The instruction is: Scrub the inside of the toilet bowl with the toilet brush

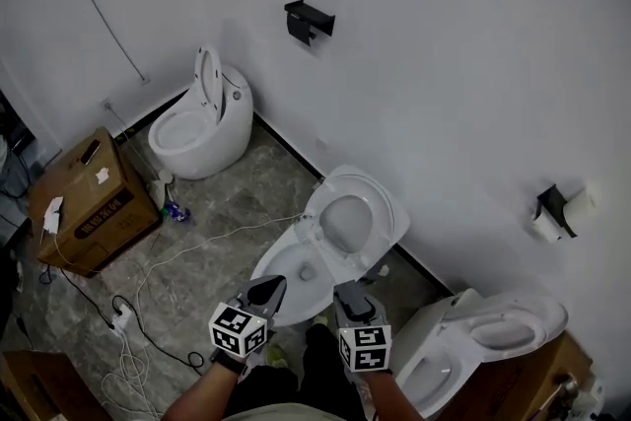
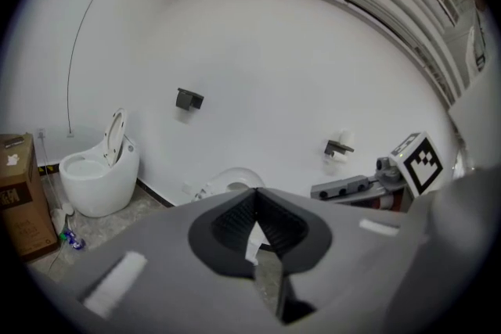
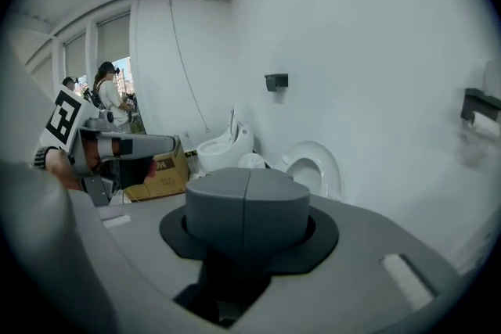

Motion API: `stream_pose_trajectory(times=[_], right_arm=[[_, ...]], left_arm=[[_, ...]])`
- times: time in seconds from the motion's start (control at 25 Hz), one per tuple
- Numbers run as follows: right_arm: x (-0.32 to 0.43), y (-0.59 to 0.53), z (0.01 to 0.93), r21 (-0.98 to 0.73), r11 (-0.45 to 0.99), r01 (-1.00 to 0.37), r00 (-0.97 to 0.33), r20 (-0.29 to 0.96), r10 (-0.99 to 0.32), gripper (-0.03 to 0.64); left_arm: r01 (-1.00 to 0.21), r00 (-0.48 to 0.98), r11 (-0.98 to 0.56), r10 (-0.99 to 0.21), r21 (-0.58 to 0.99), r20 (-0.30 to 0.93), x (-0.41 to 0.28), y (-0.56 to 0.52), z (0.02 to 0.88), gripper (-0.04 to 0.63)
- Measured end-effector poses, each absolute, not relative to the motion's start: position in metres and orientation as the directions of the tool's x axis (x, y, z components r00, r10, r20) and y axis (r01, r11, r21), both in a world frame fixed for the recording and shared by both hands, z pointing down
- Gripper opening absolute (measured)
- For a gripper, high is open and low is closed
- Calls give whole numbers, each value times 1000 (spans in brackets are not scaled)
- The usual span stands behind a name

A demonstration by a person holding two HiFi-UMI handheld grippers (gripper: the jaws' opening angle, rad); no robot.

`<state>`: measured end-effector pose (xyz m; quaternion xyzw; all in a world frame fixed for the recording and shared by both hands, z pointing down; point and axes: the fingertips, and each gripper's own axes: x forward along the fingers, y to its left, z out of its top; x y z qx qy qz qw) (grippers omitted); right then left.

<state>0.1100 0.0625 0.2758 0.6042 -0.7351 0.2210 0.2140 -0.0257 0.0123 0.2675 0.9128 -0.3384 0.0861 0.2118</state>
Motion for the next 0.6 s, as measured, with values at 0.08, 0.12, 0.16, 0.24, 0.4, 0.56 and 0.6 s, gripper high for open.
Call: stream_pose_trajectory(times=[0.08,0.12,0.16,0.24,0.4,0.56,0.6], right_arm=[[110,60,249,-65,165,-984,-174,536,-826,161],[110,59,238,-63,162,-985,-171,516,-839,161],[110,58,227,-60,159,-985,-168,497,-851,161],[109,56,207,-54,154,-987,-161,463,-872,161],[106,53,167,-50,146,-988,-154,393,-907,161],[107,42,120,-24,139,-990,-140,300,-944,161],[106,42,111,-22,138,-990,-138,281,-950,161]], left_arm=[[-648,761,-691,-589,321,270,-27,9,243,6],[-646,763,-693,-594,320,253,-28,7,231,6],[-644,765,-696,-599,319,237,-29,4,219,6],[-642,766,-701,-608,310,209,-33,0,196,6],[-648,759,-704,-630,290,167,-42,-6,156,6],[-646,757,-716,-644,264,108,-43,-16,115,6],[-645,758,-719,-644,258,99,-43,-16,108,6]])
